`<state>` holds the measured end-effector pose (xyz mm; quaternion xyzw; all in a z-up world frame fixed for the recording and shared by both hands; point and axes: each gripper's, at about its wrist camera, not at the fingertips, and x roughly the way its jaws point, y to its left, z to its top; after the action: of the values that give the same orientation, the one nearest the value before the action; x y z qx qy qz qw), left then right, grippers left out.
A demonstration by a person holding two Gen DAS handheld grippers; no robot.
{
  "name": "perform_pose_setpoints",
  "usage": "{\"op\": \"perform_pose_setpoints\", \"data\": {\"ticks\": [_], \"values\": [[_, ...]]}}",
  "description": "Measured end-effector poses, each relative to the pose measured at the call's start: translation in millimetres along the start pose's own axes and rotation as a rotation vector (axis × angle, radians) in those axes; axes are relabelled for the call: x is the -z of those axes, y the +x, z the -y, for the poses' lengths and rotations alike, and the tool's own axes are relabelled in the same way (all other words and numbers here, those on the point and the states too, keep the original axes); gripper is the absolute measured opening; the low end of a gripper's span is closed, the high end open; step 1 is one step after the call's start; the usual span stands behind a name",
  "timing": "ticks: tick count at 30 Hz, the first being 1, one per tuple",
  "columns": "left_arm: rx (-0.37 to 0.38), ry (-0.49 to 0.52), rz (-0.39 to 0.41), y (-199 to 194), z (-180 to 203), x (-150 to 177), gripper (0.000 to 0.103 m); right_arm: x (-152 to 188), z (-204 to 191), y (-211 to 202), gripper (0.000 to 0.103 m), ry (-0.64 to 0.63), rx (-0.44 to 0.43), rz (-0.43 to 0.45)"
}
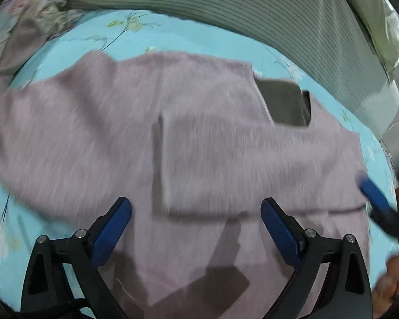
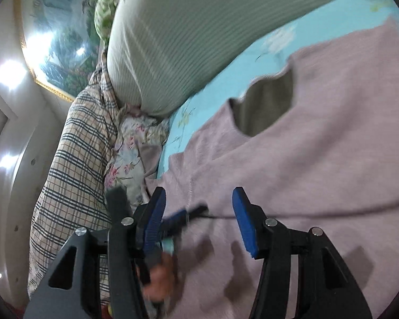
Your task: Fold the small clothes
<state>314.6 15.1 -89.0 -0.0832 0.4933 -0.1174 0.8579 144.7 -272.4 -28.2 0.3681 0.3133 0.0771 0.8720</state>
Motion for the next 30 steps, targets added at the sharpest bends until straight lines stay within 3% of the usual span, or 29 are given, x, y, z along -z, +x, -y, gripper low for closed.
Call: {"op": "perform_pose_setpoints", "data": {"ticks": [1, 3, 4, 5, 6, 11, 14, 18, 26, 30], "values": [[-0.003, -0.003, -0.008, 5, 0, -5, 0.082, 3, 3, -8, 0.054, -0.005, 0.018, 0.012], [0.024, -0.005, -0.016, 14, 1, -15, 0.055, 8, 9, -26, 0.054, -0.013, 0.071, 0.042], [0.019, 0.007, -0.009, 15, 3, -15, 0.048, 9, 12, -32, 0.054, -0.013, 0.089, 0.053], [0.004, 0.033, 0.003, 16, 8, -15, 0.022, 9, 15, -36, 0.054, -0.015, 0.107, 0.064], [-0.001, 0.047, 0.006, 15, 11, -18, 0.006, 9, 17, -39, 0.054, -0.018, 0.123, 0.071], [-0.078, 0.054, 0.144, -19, -3, -25, 0.002, -3, 38, -72, 0.054, -0.033, 0.286, 0.138], [-0.118, 0.012, 0.160, -28, -30, -34, 0.002, -18, 57, -85, 0.054, -0.020, 0.391, 0.171], [-0.102, -0.006, 0.166, -34, -45, -35, 0.002, -52, 77, -72, 0.054, -0.033, 0.498, 0.145], [-0.128, -0.022, 0.145, -23, -43, -28, 0.002, -93, 130, -6, 0.057, -0.019, 0.582, -0.049], [-0.169, -0.059, 0.171, -29, -55, -30, 0.001, -95, 129, -12, 0.059, -0.001, 0.539, -0.031]]}}
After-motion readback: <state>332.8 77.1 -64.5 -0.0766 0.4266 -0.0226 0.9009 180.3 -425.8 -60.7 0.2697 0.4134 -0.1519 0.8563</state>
